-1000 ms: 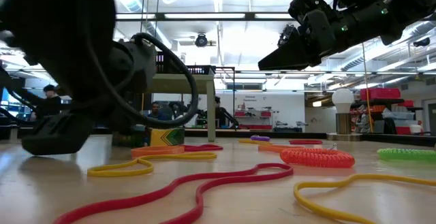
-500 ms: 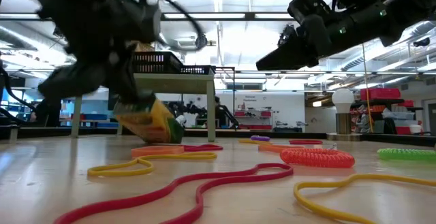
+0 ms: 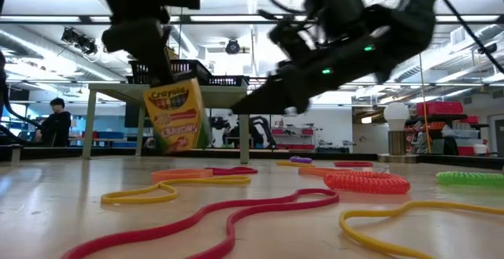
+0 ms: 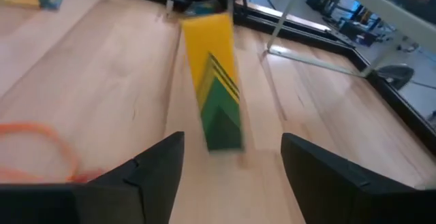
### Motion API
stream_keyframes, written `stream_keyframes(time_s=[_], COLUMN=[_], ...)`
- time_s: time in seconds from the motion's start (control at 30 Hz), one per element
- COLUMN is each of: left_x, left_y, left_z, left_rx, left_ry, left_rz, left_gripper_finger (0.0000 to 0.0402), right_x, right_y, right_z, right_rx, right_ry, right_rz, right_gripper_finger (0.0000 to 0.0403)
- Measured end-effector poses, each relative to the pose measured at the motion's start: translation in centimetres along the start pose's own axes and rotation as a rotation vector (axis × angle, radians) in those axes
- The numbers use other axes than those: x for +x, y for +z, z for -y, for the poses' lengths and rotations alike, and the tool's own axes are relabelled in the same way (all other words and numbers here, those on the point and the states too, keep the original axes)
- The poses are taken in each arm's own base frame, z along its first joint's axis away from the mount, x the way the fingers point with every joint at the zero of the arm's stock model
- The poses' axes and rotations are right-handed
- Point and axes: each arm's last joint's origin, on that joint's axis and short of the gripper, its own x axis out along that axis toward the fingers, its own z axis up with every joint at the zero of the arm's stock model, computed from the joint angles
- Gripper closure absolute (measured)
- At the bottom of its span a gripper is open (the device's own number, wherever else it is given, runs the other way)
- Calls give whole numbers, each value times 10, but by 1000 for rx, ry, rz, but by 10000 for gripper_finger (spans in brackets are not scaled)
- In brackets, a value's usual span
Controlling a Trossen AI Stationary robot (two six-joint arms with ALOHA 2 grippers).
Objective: Pick & Place Office Desk Supplies
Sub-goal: Put the yellow crayon box into the bottom black bin
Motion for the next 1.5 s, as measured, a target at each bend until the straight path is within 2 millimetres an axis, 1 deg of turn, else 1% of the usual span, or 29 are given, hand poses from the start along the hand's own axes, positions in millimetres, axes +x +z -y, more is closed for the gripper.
stream_keyframes(time_s=[0.13,0.27,0.4,0.57,0.67,0.73,0.83,0.97,1.07,1.2,1.5], left_x=[0,2,3,2,-2,-5,-8,-9,-8,-6,-5], left_y=[6,9,10,9,9,10,9,9,10,10,10], left_z=[-8,-11,-13,-14,-18,-23,-27,-28,-30,-31,-33], left_rx=[-33,-26,-30,-42,-76,-106,-148,-167,-189,-213,-212], left_ry=[-39,-75,-75,-80,-91,-96,-97,-100,-98,-96,-92], left_rz=[10,5,0,3,12,20,22,24,19,13,0], left_gripper_finger=[399,399,399,399,399,399,399,399,399,399,399], right_x=[24,38,40,40,40,40,40,40,40,39,39], right_y=[7,9,11,11,11,12,12,12,12,13,14], right_z=[3,7,10,11,11,11,11,10,10,8,6], right_rx=[17,28,68,74,92,102,116,118,118,115,113], right_ry=[-22,-4,49,48,49,47,46,30,19,55,60], right_rz=[21,36,60,60,59,62,62,59,56,67,80], right_gripper_finger=[147,152,169,206,214,208,185,151,135,131,130])
